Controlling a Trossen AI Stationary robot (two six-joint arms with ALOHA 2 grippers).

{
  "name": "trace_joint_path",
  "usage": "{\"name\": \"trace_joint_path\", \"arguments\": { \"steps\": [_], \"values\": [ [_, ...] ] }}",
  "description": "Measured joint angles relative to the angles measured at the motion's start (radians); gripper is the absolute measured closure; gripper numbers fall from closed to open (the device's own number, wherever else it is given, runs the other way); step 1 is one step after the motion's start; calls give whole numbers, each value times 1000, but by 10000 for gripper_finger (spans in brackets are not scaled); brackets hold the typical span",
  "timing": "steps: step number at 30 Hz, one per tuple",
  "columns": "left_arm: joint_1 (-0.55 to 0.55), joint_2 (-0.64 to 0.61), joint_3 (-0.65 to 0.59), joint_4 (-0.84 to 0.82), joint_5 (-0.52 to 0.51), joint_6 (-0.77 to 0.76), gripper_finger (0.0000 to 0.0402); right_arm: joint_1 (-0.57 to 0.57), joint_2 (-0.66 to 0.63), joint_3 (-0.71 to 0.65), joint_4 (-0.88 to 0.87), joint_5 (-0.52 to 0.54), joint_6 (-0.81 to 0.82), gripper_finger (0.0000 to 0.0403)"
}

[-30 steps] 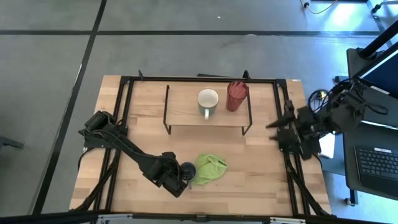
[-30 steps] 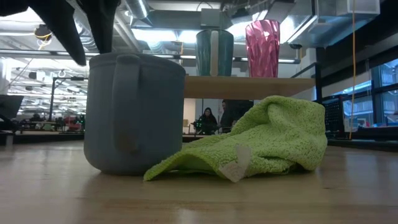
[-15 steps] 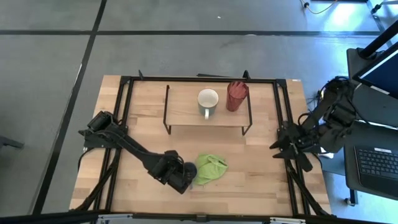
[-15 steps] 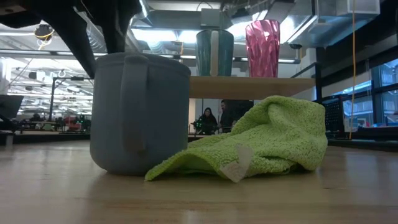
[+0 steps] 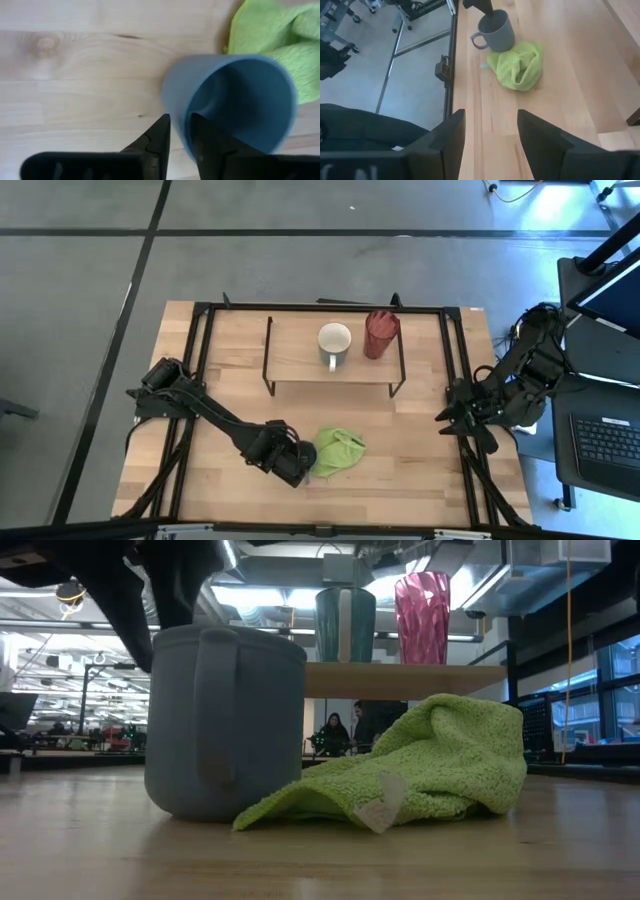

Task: Stack small to large cups/mugs on shelf
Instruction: Put the gray mug on the shelf

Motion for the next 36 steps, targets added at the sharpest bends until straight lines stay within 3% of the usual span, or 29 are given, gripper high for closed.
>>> {"name": "trace_joint_path", "arguments": {
  "steps": [8, 15, 20, 28, 36],
  "values": [
    [4, 24, 0, 25, 10, 28, 392, 0, -31, 0, 0, 16, -7, 221],
    [35, 15, 5, 7, 16, 98, 397, 0, -52, 0, -27, 54, 2, 221],
    [65, -27, 91, -127, 38, 174, 399, 0, -51, 1, -87, 68, 44, 221],
    [155, -123, 356, -586, -34, 263, 400, 0, -58, -61, -25, 83, 13, 221],
    [375, -225, 377, -582, -113, 473, 400, 0, -82, -215, 208, 77, -45, 221]
  ]
}}
